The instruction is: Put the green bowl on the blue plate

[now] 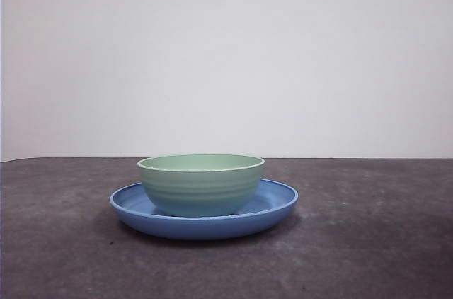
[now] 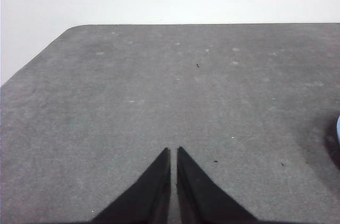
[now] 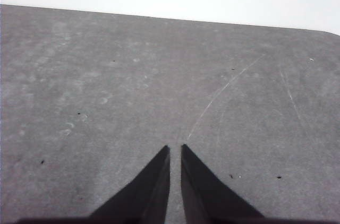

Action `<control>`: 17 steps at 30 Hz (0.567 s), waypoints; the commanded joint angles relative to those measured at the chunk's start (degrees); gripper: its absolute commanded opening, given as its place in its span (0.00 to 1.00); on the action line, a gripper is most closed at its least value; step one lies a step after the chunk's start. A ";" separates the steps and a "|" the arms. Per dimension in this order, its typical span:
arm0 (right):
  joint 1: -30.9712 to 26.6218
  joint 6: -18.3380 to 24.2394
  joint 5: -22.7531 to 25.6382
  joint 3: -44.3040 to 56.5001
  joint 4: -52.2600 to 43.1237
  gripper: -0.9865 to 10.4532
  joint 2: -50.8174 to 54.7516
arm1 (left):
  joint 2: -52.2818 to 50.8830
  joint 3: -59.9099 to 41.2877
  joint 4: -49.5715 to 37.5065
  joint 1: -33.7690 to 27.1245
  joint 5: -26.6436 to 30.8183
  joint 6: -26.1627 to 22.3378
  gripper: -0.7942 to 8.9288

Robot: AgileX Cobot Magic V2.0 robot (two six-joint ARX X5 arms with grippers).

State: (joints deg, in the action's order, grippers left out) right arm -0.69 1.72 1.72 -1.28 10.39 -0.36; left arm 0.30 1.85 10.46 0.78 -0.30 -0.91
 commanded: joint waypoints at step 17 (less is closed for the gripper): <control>0.11 0.22 -0.17 0.63 -1.40 0.11 0.15 | -0.11 -1.16 0.31 -0.04 0.02 -0.11 0.10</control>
State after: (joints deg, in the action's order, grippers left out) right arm -0.69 1.72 1.54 -1.02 9.58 -0.36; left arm 0.30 1.85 10.46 0.78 -0.30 -0.91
